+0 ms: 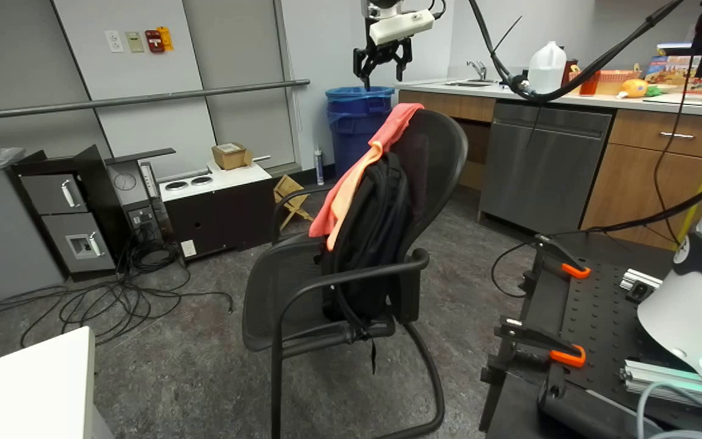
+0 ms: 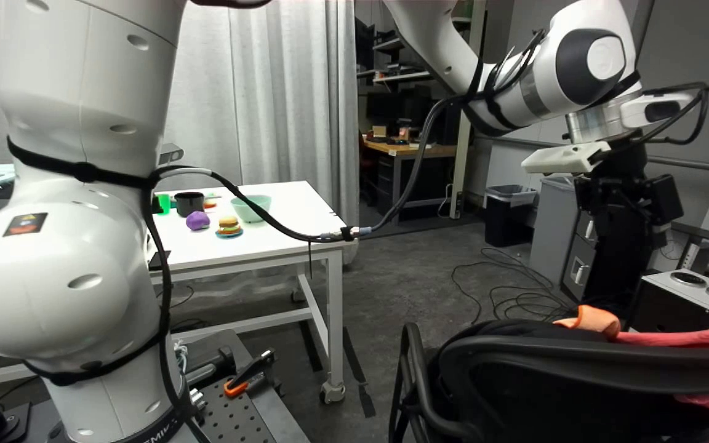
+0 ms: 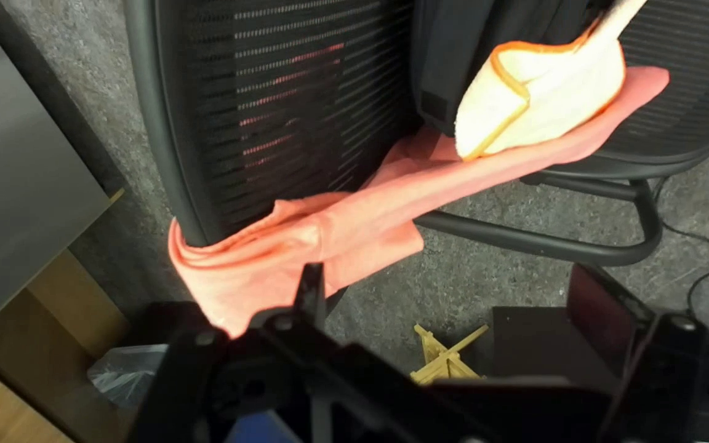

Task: Put the peach shirt and orange cloth on the backrest of the chair

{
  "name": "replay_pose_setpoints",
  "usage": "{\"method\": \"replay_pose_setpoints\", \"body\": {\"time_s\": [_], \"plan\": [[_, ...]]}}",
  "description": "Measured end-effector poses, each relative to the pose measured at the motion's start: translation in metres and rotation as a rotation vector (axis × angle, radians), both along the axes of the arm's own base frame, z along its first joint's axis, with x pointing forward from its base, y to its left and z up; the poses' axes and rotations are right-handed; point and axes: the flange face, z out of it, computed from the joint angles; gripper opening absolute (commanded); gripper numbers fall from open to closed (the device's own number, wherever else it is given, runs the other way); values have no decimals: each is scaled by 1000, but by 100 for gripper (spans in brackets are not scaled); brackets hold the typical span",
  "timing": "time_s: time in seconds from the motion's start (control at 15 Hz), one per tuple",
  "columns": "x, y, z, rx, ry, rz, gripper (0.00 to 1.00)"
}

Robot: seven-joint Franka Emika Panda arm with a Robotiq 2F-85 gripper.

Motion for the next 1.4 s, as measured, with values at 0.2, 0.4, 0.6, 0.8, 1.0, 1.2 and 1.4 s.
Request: {"method": "replay_pose_setpoints", "body": {"time_s": [0.2, 0.4, 0.6, 0.8, 1.0, 1.2, 1.4], "plan": [[5, 15, -25, 7, 41, 25, 100], [7, 25, -51, 10, 84, 42, 100], [4, 27, -74, 8, 128, 50, 100], [2, 26, -94, -3, 167, 59, 100], [-1, 25, -111, -28, 207, 79, 100], [-1, 27, -128, -51, 243, 100, 100], [-1, 31, -142, -67, 271, 122, 100]]}}
